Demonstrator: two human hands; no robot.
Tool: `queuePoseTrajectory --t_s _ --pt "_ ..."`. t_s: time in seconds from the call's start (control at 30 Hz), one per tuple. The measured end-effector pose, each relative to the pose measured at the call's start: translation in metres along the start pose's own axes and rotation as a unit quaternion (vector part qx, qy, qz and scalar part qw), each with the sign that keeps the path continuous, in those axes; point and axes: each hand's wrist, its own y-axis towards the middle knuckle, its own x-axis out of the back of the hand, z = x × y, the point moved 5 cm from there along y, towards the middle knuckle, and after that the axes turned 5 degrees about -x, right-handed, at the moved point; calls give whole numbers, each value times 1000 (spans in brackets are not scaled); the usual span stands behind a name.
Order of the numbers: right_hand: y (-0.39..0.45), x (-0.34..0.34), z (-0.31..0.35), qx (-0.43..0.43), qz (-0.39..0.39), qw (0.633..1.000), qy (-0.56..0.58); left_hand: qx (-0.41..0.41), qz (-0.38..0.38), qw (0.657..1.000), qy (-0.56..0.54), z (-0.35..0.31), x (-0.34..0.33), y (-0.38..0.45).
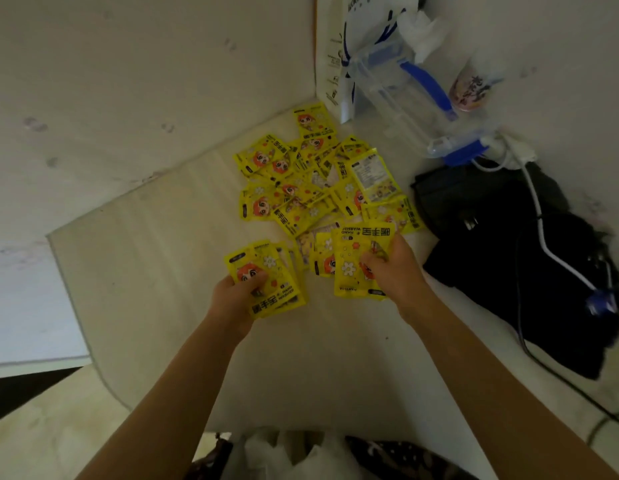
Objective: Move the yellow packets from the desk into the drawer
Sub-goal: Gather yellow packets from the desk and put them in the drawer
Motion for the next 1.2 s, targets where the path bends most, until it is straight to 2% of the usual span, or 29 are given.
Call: queuePoseTrajectory --t_s 0.33,0.67,0.97,1.2 --pt "-98 -20 -66 -54 -61 996 42 13 49 997 63 41 42 -48" --pt "-202 -67 -132 -112 -184 974 71 27 140 975 168 61 116 -83" --pt "-300 -77 -201 -163 -255 939 161 50 229 936 264 96 122 -127" --pt "-382 -66 -266 -209 -331 895 212 46 304 883 354 149 105 -178"
